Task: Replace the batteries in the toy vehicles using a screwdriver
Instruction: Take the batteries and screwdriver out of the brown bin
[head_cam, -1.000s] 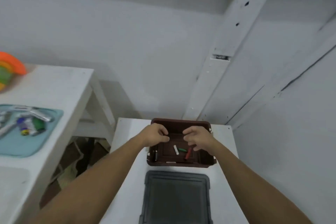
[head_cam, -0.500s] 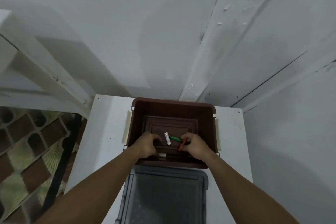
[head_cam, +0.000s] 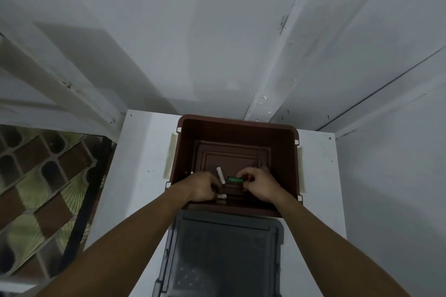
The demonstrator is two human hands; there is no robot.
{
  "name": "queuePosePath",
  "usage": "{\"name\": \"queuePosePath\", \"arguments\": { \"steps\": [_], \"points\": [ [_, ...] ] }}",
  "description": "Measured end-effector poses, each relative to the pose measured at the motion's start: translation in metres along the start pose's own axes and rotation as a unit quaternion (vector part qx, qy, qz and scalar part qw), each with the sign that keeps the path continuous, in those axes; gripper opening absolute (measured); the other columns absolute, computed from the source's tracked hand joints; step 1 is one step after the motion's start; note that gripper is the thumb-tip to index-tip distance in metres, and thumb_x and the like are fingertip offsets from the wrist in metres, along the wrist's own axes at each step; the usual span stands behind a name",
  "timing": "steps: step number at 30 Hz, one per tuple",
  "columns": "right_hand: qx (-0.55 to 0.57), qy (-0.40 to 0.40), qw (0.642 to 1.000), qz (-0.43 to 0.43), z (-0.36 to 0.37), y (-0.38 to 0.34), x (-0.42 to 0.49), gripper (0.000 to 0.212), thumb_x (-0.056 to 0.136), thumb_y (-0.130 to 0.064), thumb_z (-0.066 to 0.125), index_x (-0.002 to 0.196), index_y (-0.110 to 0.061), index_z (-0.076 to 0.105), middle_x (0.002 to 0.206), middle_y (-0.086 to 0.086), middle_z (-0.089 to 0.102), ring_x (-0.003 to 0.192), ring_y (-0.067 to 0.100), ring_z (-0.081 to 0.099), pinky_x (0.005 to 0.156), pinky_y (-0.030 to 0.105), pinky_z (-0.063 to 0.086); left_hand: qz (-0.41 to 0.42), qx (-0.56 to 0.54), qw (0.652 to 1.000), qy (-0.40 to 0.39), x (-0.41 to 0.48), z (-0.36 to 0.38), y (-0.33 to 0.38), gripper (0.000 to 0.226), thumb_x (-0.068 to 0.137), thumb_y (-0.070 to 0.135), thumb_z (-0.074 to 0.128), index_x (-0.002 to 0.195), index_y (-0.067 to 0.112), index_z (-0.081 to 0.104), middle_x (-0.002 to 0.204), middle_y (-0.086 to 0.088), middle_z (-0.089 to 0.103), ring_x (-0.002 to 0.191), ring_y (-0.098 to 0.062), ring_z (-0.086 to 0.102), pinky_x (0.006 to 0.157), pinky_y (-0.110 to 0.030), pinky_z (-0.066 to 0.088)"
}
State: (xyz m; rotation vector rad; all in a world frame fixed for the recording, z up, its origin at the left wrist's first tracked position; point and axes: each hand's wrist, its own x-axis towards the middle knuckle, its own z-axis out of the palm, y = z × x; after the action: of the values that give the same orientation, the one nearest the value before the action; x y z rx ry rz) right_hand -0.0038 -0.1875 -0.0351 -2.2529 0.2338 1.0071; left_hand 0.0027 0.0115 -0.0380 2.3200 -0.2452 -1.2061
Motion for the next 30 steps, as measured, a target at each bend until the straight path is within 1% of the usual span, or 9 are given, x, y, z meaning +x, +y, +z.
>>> {"name": "queuePosePath", "arguments": {
  "steps": [4,7,11,15,17,19,22,26,30],
  "points": [
    [-0.023,-0.018,1.000,0.005,0.001,0.001,-0.001,0.017,0.087,-0.019,0.071,0.103,-0.025,0.069,0.129,0.009,0.031,0.124,0.030,0.043,0.112,0.026,0.033,0.003,-0.001,1.000,-0.002,0.002,-0.001,0.001,0.026,0.091,0.028,0.064,0.116,0.022,0.070,0.125,-0.001,0.064,0.113,-0.018,0.058,0.084,-0.016,0.039],
    [-0.075,-0.020,0.997,-0.013,0.001,0.002,0.001,0.022,0.077,-0.022,0.081,0.088,-0.027,0.064,0.118,0.003,0.029,0.118,0.028,0.044,0.109,0.027,0.036,0.006,0.009,1.000,-0.012,0.004,0.000,0.001,0.023,0.092,0.023,0.062,0.112,0.017,0.072,0.118,-0.003,0.067,0.111,-0.019,0.060,0.084,-0.019,0.042],
    [-0.098,-0.010,0.995,-0.032,-0.001,0.003,0.001,0.021,0.076,-0.020,0.081,0.081,-0.026,0.062,0.114,0.001,0.033,0.110,0.022,0.047,0.105,0.030,0.041,0.002,0.015,1.000,-0.014,0.005,0.001,0.001,0.021,0.091,0.018,0.059,0.109,0.013,0.070,0.113,-0.007,0.068,0.107,-0.021,0.061,0.077,-0.019,0.040],
    [-0.184,-0.051,0.981,-0.037,-0.008,0.001,0.001,0.015,0.085,-0.023,0.074,0.096,-0.015,0.068,0.127,0.006,0.038,0.109,0.023,0.051,0.103,0.032,0.043,0.005,0.015,1.000,-0.012,0.005,0.000,0.000,0.021,0.091,0.022,0.062,0.109,0.014,0.069,0.112,-0.005,0.067,0.106,-0.020,0.060,0.076,-0.019,0.040],
    [-0.259,-0.099,0.960,-0.028,-0.011,-0.005,-0.002,0.025,0.090,-0.024,0.067,0.109,-0.008,0.067,0.136,0.013,0.039,0.113,0.027,0.052,0.095,0.027,0.043,0.003,0.013,1.000,-0.018,0.004,0.001,-0.001,0.021,0.090,0.024,0.063,0.107,0.014,0.071,0.110,-0.004,0.069,0.104,-0.020,0.062,0.077,-0.019,0.042],
    [-0.294,-0.140,0.945,-0.025,-0.013,-0.006,-0.004,0.026,0.093,-0.018,0.061,0.115,-0.005,0.066,0.134,0.016,0.047,0.115,0.027,0.052,0.085,0.025,0.041,0.003,0.019,0.999,-0.028,0.004,0.001,-0.002,0.018,0.089,0.023,0.065,0.100,0.013,0.074,0.106,-0.005,0.071,0.099,-0.020,0.064,0.080,-0.023,0.048],
    [-0.298,-0.149,0.942,-0.049,-0.018,0.002,-0.005,0.019,0.088,-0.013,0.065,0.106,-0.014,0.070,0.125,0.009,0.056,0.103,0.023,0.057,0.075,0.022,0.040,0.000,0.022,0.999,-0.032,0.004,0.002,-0.005,0.014,0.086,0.023,0.069,0.093,0.013,0.076,0.099,-0.006,0.073,0.094,-0.021,0.066,0.083,-0.030,0.054],
    [-0.274,-0.167,0.946,-0.052,-0.025,0.004,-0.008,0.030,0.086,-0.001,0.057,0.105,-0.019,0.072,0.116,0.004,0.062,0.092,0.016,0.055,0.074,0.024,0.044,-0.002,0.015,0.999,-0.035,0.005,0.001,-0.005,0.014,0.083,0.026,0.073,0.090,0.014,0.077,0.095,-0.004,0.073,0.091,-0.019,0.067,0.083,-0.031,0.055],
    [-0.238,-0.201,0.950,-0.029,-0.027,0.002,-0.008,0.042,0.084,0.007,0.046,0.108,-0.018,0.071,0.106,0.007,0.065,0.093,0.025,0.064,0.069,0.029,0.053,-0.008,0.011,0.999,-0.034,0.006,0.002,-0.005,0.014,0.081,0.027,0.076,0.087,0.014,0.077,0.091,-0.003,0.074,0.089,-0.018,0.068,0.082,-0.031,0.055]
  ]
}}
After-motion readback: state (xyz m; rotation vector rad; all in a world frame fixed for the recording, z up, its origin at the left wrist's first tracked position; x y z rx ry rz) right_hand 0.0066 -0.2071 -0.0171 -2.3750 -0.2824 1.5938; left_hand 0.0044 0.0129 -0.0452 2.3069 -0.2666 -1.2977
